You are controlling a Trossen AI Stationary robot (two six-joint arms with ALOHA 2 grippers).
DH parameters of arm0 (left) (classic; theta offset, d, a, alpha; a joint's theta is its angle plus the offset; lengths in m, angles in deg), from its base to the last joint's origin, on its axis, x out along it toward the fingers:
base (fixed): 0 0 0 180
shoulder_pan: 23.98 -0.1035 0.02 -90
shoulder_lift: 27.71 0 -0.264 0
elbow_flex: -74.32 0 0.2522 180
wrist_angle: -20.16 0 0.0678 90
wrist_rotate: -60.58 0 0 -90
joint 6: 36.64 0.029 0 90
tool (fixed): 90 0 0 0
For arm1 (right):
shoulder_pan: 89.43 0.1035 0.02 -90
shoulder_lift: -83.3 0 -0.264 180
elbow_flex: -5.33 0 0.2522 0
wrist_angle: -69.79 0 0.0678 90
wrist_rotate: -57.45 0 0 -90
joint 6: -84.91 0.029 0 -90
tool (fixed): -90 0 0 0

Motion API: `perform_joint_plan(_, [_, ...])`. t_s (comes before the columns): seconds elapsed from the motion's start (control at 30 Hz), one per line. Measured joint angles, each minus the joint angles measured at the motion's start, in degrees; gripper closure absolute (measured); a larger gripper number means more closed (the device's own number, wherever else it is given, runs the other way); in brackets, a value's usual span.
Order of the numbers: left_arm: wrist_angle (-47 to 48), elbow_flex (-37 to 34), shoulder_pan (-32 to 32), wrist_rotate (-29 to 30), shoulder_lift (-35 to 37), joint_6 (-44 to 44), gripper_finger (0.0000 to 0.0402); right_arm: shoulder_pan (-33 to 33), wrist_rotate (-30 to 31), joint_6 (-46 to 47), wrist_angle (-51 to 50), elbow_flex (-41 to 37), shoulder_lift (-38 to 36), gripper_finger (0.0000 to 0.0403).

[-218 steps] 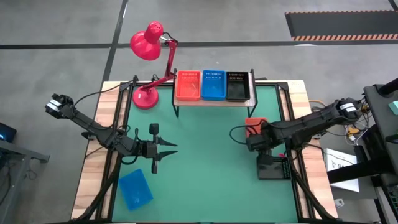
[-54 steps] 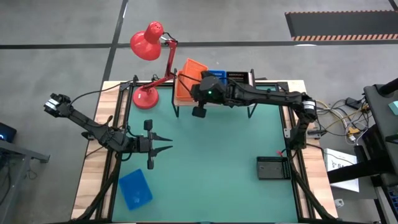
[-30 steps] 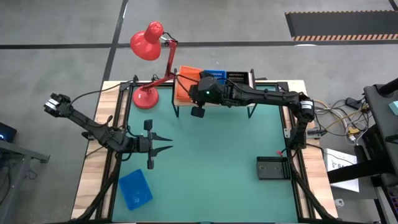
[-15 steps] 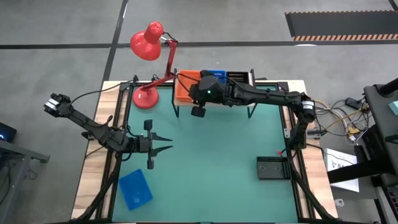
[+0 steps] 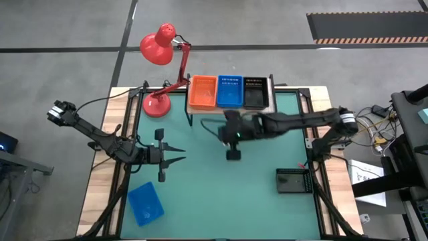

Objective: Stack baskets on shelf by color
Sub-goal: Stack the blue bin on the other blue bins on the shelf

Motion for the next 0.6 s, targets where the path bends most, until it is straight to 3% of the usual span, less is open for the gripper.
perform_joint_plan(0.2, [-0.87,0.0,0.01,0.0,-0.01,-0.64,0.0317,6.89,0.07,6.81,9.02,-14.52,-5.7,0.0394])
perform_joint_plan(0.37, [-1.27,0.0,0.01,0.0,-0.01,-1.98,0.0317,11.25,0.08,7.15,16.89,-24.73,-9.29,0.0394])
perform_joint_plan(0.6, [-2.16,0.0,0.01,0.0,-0.04,-2.24,0.0317,14.9,0.05,6.77,37.38,-38.87,-10.98,0.0394])
